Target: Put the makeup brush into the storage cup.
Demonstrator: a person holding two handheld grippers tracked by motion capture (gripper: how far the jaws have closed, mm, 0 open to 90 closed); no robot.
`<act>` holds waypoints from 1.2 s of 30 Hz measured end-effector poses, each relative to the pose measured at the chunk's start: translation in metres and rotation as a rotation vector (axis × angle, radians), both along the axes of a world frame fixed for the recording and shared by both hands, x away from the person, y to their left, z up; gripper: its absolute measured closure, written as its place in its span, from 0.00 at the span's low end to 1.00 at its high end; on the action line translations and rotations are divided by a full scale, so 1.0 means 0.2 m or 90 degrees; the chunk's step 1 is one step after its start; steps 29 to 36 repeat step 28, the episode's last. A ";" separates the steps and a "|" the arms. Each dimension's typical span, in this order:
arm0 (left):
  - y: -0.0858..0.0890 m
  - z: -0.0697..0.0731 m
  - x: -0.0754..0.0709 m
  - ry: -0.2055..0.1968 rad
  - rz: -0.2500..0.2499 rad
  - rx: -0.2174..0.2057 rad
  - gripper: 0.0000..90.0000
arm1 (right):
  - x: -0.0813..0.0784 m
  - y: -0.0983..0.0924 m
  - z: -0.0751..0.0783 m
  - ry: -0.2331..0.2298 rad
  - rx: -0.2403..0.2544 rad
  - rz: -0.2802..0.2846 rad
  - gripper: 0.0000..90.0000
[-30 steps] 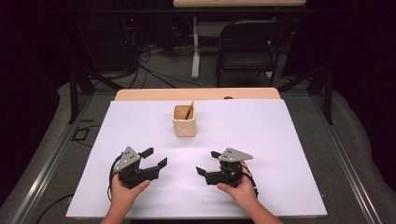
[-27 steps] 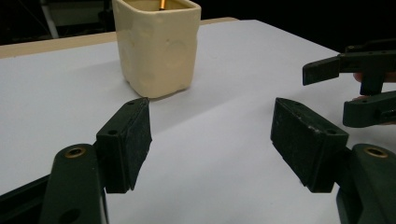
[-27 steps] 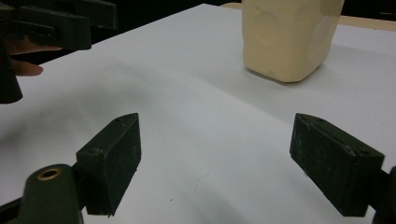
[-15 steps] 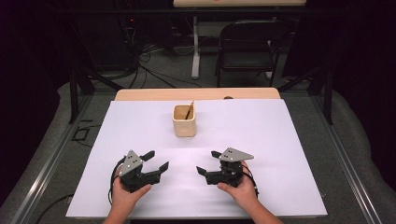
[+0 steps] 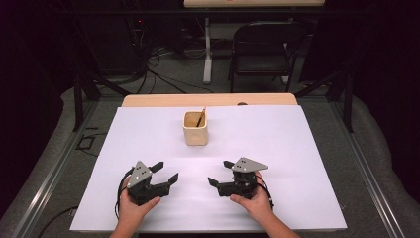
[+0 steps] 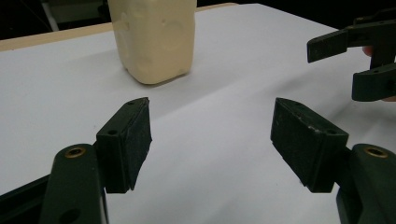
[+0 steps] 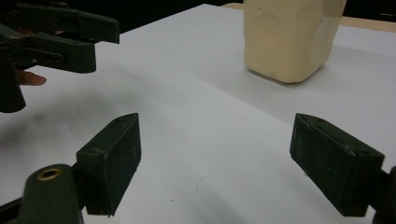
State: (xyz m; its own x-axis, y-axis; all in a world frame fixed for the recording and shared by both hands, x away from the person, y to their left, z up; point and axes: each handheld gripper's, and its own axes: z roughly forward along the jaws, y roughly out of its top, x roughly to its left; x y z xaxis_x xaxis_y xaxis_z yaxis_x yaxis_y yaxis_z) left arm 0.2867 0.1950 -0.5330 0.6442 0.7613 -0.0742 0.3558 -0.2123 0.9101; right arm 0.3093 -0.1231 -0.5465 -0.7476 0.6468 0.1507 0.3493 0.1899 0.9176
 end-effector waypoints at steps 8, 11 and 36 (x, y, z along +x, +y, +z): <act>0.01 -0.01 0.01 0.003 0.001 0.001 0.32 | 0.00 0.00 0.00 0.003 0.003 -0.002 0.18; 0.01 -0.02 0.01 0.006 0.001 0.001 0.32 | 0.00 0.00 -0.01 0.007 0.002 -0.001 0.18; 0.03 -0.04 0.02 0.016 0.007 -0.001 0.32 | 0.01 -0.02 -0.01 0.006 0.003 -0.011 0.18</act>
